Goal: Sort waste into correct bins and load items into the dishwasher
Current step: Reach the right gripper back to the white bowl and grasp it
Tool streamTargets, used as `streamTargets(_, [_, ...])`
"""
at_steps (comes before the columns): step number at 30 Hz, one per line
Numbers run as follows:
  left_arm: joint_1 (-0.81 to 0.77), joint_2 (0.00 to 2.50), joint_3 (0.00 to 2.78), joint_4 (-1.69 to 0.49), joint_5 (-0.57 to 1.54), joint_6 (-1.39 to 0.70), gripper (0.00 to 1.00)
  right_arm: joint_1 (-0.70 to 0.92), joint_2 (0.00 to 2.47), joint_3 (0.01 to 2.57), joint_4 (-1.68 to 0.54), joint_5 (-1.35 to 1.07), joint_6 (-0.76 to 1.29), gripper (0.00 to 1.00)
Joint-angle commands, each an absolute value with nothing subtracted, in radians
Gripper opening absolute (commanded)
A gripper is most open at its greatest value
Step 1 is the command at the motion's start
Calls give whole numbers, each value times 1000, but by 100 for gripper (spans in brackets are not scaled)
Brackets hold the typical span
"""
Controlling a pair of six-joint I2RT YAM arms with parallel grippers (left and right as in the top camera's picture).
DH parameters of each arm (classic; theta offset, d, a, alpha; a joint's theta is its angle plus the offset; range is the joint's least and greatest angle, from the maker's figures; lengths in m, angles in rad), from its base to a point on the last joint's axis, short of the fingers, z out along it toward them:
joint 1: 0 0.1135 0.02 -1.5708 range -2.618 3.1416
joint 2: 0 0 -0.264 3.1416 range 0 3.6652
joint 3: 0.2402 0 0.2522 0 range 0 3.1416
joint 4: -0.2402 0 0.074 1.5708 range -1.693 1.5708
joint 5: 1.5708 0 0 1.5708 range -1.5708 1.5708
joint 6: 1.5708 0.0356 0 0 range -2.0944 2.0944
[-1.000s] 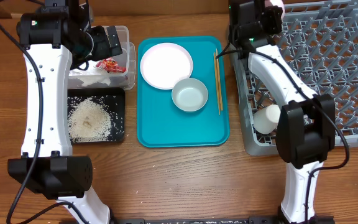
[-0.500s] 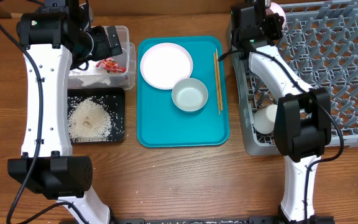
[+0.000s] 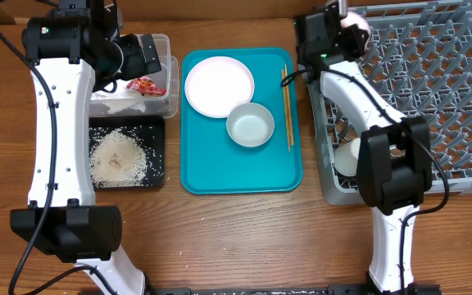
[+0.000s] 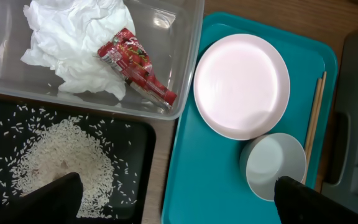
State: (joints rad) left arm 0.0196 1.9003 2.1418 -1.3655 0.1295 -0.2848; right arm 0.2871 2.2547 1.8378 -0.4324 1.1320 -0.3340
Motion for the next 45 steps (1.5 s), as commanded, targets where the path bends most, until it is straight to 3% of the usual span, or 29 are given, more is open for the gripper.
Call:
streamTargets(1, [17,1896,2160,-1364,123,-277,100,306,2256,1832,-429,1170,-341,11])
streamTargets(4, [17,1896,2160,-1365,123,-277,100,323,2256,1832,-432,1171,-341,22])
streamTargets(6, [17,1896,2160,-1364,123,-277,100,335,2256,1832,-433,1171,-341,36])
streamTargets(7, [17,1896,2160,-1365,123,-277,100,340,2256,1832,-432,1176,-341,54])
streamTargets(9, [17,1896,2160,-1365,123,-277,100,348,2256,1832,-432,1177,-341,71])
streamTargets(10, [17,1896,2160,-1364,123,-277,100,353,2256,1832,-432,1177,-341,75])
streamTargets(17, [17,1896,2160,-1364,123,-276,100,382,2256,1832,-433,1178,-341,77])
streamTargets(22, [17,1896,2160,-1364,123,-277,100,420,2255,1832,-421,1178,-340,100])
streamTargets(30, [17,1896,2160,-1364,123,-276,100,511,2239,1834,-311,1174,-283,100])
streamTargets(37, [17,1896,2160,-1364,123,-276,100,605,2184,1834,-471,1109,31,100])
streamTargets(41, [17,1896,2160,-1364,123,-277,100,647,2131,1834,-658,954,217,100])
streamTargets(45, [17,1896,2160,-1365,123,-276,100,631,2070,1834,-757,608,318,100])
